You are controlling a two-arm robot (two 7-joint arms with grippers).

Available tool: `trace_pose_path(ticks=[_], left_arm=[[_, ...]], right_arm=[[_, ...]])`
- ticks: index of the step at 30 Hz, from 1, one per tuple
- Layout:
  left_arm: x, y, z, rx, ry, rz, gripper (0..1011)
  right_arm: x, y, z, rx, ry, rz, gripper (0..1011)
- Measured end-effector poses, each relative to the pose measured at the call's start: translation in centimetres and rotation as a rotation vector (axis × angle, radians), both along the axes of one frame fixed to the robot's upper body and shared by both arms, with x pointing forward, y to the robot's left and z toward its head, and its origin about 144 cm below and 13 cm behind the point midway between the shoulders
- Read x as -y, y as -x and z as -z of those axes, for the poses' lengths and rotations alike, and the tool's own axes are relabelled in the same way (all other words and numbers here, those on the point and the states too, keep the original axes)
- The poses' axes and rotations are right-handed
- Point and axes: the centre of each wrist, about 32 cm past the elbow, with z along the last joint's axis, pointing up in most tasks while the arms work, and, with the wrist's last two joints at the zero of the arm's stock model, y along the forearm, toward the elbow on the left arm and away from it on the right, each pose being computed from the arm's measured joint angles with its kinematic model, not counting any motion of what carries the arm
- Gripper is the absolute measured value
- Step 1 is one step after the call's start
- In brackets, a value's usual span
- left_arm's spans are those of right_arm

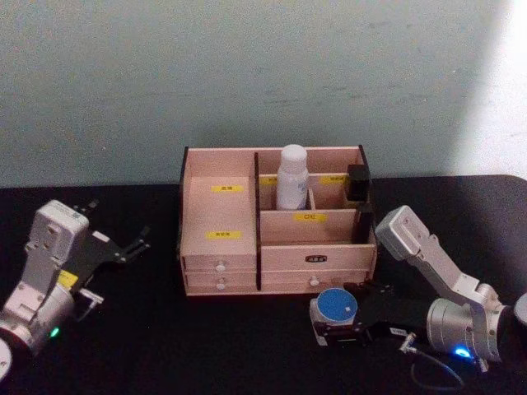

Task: Pick up the facial cleanser and watermelon frost from the table and place them into the tiered storage box.

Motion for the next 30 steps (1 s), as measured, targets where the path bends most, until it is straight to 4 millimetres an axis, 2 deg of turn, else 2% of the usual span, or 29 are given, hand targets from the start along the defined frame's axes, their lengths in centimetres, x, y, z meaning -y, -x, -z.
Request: trace_pose_path(ticks=[3, 7, 16, 30], left_arm=[[0.0, 0.0, 0.0, 0.0, 0.0, 0.0, 1002], [0.0, 0.0, 0.0, 0.0, 0.0, 0.0, 1001], [0.0, 0.0, 0.0, 0.0, 0.0, 0.0, 1001], [0.0, 0.0, 0.0, 0.0, 0.0, 0.0, 1002]], right_arm=[[0.01, 0.0, 0.0, 0.0, 0.0, 0.0, 1000], [0.02, 0.0, 0.0, -0.001, 0.0, 0.0, 948], [0.04, 0.0, 0.0, -0.002, -0.002, 0.001, 720], [0.14, 0.04, -0.1, -0.005, -0.006, -0.001, 715]])
